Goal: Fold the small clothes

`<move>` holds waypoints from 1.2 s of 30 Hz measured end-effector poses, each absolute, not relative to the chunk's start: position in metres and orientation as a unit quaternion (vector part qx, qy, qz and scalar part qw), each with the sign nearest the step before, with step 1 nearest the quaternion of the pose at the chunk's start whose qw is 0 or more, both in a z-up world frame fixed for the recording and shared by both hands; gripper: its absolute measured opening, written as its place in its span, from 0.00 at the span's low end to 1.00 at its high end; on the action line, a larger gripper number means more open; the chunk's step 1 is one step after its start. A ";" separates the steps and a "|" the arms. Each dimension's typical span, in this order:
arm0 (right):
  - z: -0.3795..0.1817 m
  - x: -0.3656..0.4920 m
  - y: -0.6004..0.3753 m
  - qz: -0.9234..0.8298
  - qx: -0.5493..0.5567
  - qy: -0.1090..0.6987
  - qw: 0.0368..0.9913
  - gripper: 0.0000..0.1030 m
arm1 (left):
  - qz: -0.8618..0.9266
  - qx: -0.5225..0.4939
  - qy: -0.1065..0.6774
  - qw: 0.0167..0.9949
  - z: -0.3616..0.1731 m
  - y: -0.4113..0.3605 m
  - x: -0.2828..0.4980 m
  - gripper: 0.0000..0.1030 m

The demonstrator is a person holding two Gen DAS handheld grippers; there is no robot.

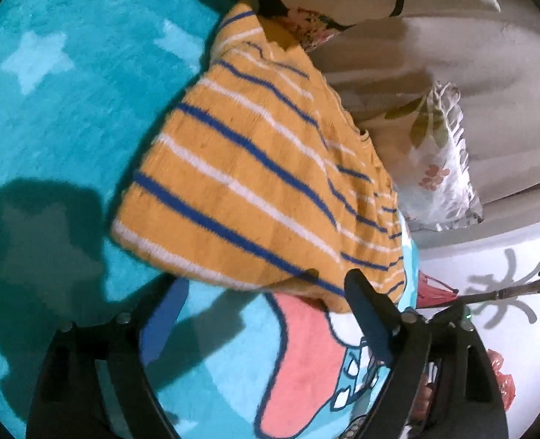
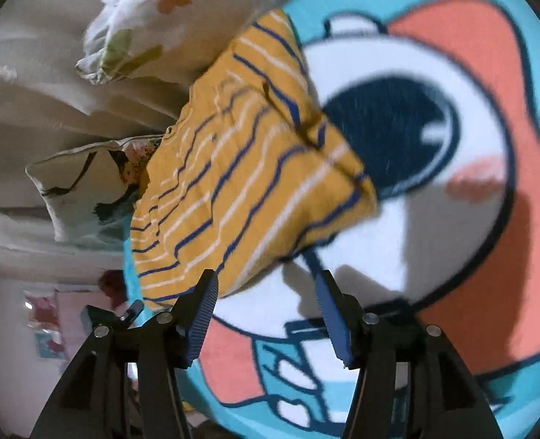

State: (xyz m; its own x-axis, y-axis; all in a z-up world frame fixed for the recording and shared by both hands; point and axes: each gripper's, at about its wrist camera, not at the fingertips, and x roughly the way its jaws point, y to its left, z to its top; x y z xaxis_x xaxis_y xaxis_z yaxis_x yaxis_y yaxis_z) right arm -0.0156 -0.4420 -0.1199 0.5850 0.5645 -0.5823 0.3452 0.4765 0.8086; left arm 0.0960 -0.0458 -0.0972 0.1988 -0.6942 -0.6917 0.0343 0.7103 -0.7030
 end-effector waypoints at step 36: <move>-0.101 0.034 -0.448 0.060 0.578 0.362 0.729 0.14 | -0.235 -0.265 0.611 0.708 -0.067 -0.064 0.136 0.13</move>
